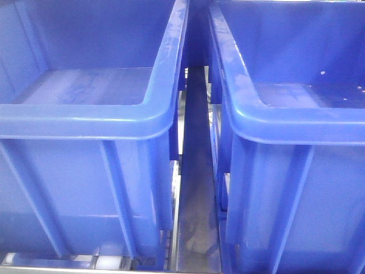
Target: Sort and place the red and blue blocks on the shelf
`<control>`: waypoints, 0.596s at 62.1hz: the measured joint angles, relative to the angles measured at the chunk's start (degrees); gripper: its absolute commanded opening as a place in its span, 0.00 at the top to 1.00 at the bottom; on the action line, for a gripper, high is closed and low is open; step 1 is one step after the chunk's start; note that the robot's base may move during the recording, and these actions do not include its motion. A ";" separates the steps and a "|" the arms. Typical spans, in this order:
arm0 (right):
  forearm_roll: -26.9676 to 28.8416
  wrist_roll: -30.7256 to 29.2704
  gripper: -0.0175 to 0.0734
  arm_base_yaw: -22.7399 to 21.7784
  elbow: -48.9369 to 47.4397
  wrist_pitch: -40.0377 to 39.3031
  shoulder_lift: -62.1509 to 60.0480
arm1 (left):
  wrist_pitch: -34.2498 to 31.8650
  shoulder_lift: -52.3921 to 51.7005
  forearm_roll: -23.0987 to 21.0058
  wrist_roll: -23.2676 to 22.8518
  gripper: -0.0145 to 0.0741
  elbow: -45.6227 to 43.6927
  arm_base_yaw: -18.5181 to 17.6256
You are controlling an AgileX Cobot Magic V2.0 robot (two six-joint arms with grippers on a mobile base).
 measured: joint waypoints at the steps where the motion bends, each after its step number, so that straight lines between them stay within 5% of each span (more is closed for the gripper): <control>1: 0.00 0.00 0.75 0.00 0.00 0.00 0.00 | 0.00 0.00 0.00 0.00 0.70 0.00 0.00; 37: 0.09 0.00 0.75 0.00 0.00 0.00 0.00 | 0.00 0.00 0.00 0.00 0.70 0.00 0.00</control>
